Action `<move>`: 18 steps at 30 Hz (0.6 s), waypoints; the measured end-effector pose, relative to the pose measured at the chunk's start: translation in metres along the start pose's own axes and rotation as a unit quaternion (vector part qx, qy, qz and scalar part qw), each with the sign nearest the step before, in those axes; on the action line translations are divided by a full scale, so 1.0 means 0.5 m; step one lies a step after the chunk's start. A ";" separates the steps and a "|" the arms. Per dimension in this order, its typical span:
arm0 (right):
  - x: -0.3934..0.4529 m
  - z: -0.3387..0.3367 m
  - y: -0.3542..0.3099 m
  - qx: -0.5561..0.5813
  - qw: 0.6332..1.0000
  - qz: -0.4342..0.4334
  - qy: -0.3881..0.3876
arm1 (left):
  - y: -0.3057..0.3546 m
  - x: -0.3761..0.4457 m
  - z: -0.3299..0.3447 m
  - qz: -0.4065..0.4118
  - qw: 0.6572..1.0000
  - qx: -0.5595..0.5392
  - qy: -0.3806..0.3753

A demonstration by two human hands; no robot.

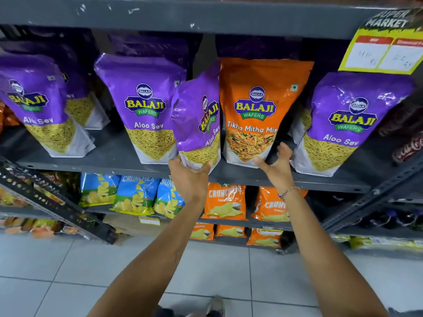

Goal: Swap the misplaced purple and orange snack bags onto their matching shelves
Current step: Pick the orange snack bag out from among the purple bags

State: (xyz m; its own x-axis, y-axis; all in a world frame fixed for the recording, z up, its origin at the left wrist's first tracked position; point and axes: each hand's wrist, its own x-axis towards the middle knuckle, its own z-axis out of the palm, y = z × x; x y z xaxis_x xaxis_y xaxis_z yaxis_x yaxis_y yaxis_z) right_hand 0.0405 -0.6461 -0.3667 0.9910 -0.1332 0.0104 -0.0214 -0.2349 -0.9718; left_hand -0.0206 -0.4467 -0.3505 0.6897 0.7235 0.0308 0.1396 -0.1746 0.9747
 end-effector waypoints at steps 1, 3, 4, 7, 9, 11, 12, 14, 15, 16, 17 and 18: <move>0.014 -0.002 -0.003 0.000 1.000 0.010 -0.030 | -0.004 0.000 0.001 0.005 1.000 0.005 0.001; 0.036 -0.002 -0.004 -0.001 0.998 0.003 -0.057 | -0.010 0.000 0.002 0.016 1.000 0.015 -0.001; 0.044 -0.001 -0.002 -0.007 0.998 -0.008 -0.056 | -0.012 0.000 0.002 0.020 1.000 0.015 -0.002; 0.039 0.012 0.004 -0.007 0.999 -0.024 -0.021 | -0.016 0.002 0.002 0.025 0.999 0.019 -0.005; 0.022 0.022 0.005 0.018 0.999 -0.036 0.012 | -0.018 0.004 0.003 0.030 0.999 0.019 -0.007; 0.004 0.029 0.004 0.033 0.997 -0.045 0.048 | -0.018 0.005 0.003 0.038 0.999 0.017 -0.018; -0.004 0.032 0.004 0.032 0.996 -0.049 0.067 | -0.018 0.004 0.002 0.043 0.998 0.019 -0.028; -0.018 0.038 0.001 0.014 0.993 -0.050 0.102 | -0.022 0.002 0.001 0.051 0.997 0.031 -0.043; -0.025 0.040 0.000 0.005 0.992 -0.049 0.115 | -0.025 0.002 0.000 0.050 0.997 0.035 -0.048; -0.032 0.042 0.000 0.001 0.991 -0.050 0.127 | -0.027 0.004 0.000 0.051 0.997 0.038 -0.050; -0.039 0.043 0.000 -0.001 0.989 -0.053 0.137 | -0.029 0.008 0.001 0.052 0.996 0.043 -0.054; -0.046 0.043 0.001 -0.003 0.987 -0.059 0.147 | -0.030 0.012 0.003 0.058 0.995 0.049 -0.057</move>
State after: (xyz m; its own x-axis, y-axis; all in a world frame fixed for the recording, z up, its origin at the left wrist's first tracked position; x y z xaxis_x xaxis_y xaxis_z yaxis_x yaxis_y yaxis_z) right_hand 0.0207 -0.6224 -0.3726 0.9060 -0.3775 0.1914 0.0895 -0.2712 -0.9584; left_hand -0.0178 -0.4407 -0.3653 0.7804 0.6153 0.1110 0.1195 -0.3210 0.9395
